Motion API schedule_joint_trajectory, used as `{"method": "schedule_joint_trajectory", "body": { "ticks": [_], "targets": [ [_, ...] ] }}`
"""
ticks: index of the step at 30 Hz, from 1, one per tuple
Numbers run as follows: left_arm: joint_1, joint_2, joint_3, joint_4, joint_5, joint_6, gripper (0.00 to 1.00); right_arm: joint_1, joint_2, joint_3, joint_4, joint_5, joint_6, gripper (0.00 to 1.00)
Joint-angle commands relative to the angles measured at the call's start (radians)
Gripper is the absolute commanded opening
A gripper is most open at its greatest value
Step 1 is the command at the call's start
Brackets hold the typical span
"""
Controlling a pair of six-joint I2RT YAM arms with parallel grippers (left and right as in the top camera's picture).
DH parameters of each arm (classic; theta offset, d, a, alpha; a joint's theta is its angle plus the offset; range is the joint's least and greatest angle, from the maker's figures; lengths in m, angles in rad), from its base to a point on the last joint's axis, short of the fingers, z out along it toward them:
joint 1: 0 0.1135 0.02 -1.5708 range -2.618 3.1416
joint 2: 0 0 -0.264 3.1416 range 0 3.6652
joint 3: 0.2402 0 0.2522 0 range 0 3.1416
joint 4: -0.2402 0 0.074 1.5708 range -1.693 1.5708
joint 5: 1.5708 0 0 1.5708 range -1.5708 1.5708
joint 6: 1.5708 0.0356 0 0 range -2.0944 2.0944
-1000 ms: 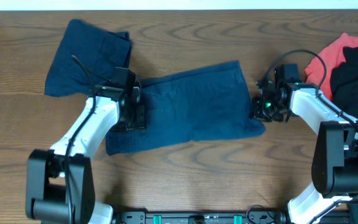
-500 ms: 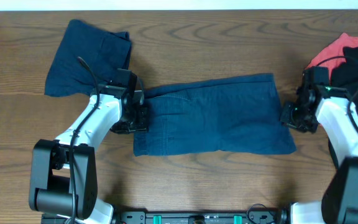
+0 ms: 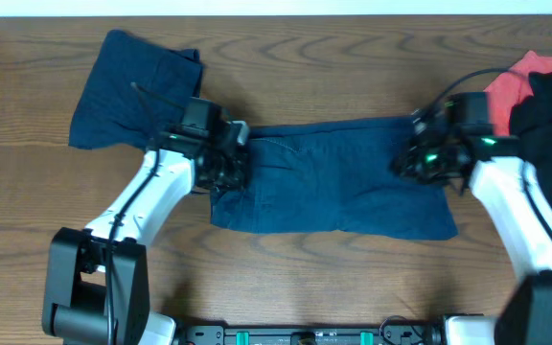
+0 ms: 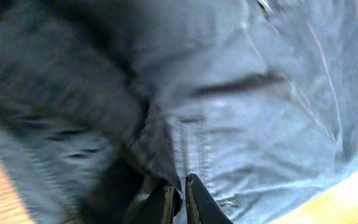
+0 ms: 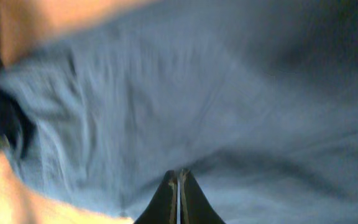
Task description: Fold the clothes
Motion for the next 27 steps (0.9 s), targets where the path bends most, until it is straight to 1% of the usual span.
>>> {"method": "schedule_joint_trajectory", "body": {
  "ticks": [1, 4, 7, 9, 12, 16, 20, 21, 23, 24, 25, 27],
  "targets": [
    [-0.041, -0.005, -0.002, -0.022, -0.069, 0.032, 0.10, 0.057, 0.116, -0.027, -0.062, 0.019, -0.002, 0.01],
    [-0.051, -0.005, -0.004, -0.052, -0.192, 0.032, 0.09, 0.072, 0.215, -0.031, -0.106, 0.112, 0.009, 0.01],
    [-0.042, -0.005, -0.003, -0.078, -0.317, 0.032, 0.06, 0.066, 0.301, -0.031, -0.120, 0.258, 0.063, 0.01],
    [-0.028, -0.005, -0.003, -0.095, -0.386, 0.031, 0.06, 0.058, 0.340, -0.031, -0.118, 0.343, 0.089, 0.01],
    [0.006, -0.005, -0.003, -0.110, -0.458, 0.003, 0.06, 0.045, 0.365, -0.031, -0.099, 0.383, 0.096, 0.01],
    [0.059, -0.008, -0.002, -0.105, -0.473, -0.013, 0.06, 0.037, 0.365, -0.031, -0.092, 0.393, 0.096, 0.01],
    [0.081, -0.026, 0.014, -0.114, -0.467, -0.013, 0.06, 0.037, 0.365, -0.031, -0.093, 0.393, 0.093, 0.01],
    [0.081, -0.038, 0.021, -0.124, -0.446, -0.013, 0.06, 0.037, 0.365, -0.031, -0.093, 0.393, 0.092, 0.01],
    [0.080, -0.068, 0.029, -0.151, -0.356, -0.013, 0.06, 0.037, 0.365, -0.031, -0.093, 0.393, 0.092, 0.01],
    [0.080, -0.084, 0.030, -0.166, -0.300, -0.013, 0.11, 0.037, 0.365, -0.031, -0.093, 0.393, 0.092, 0.02],
    [0.080, -0.097, 0.029, -0.182, -0.245, -0.014, 0.23, 0.037, 0.365, -0.031, -0.093, 0.393, 0.092, 0.02],
    [0.080, -0.112, 0.027, -0.211, -0.150, -0.013, 0.39, 0.037, 0.365, -0.031, -0.093, 0.393, 0.092, 0.02]
  ]
}}
